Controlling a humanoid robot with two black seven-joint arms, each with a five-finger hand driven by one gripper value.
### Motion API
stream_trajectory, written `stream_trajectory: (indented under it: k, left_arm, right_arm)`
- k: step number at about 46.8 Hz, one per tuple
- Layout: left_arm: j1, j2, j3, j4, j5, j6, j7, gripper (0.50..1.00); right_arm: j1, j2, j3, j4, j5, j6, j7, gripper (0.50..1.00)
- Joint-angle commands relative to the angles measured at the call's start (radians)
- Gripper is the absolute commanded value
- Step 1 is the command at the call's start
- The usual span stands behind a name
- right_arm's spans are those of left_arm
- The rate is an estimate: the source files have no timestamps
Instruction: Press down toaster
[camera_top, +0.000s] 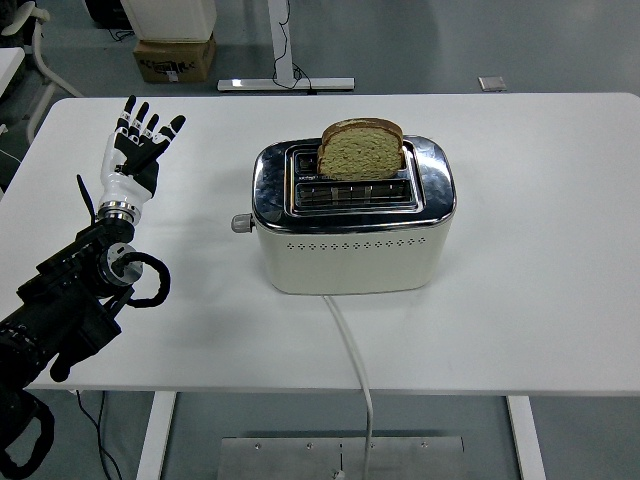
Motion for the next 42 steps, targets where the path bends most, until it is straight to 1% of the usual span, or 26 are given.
stream_trajectory:
  k: [1,22,29,36,42]
  left_arm:
    - [-0.001,-0.001,0.001,0.0,0.002,0.001,0.0,1.0]
    - [-0.004,-0.001,0.001,0.0,0.006,0.012,0.0,1.0]
    - [-0.009,0.005,0.005,0.0,0.022,0.008,0.0,1.0]
    - [-0.01,0.028,0.011,-0.002,0.075,-0.006,0.0,1.0]
    - [-0.006,0.075,0.011,-0.003,0.147,-0.071,0.006,1.0]
  right_arm:
    - [-0.001,0.0,0.0,0.0,0.0,0.001,0.0,1.0]
    - [-0.001,0.0,0.0,0.0,0.0,-0.001,0.0,1.0]
    - [0.001,0.0,0.0,0.0,0.0,-0.001,0.0,1.0]
    - [-0.001,0.0,0.0,0.0,0.0,0.001,0.0,1.0]
    - [0.0,0.0,0.0,0.0,0.0,-0.001,0.0,1.0]
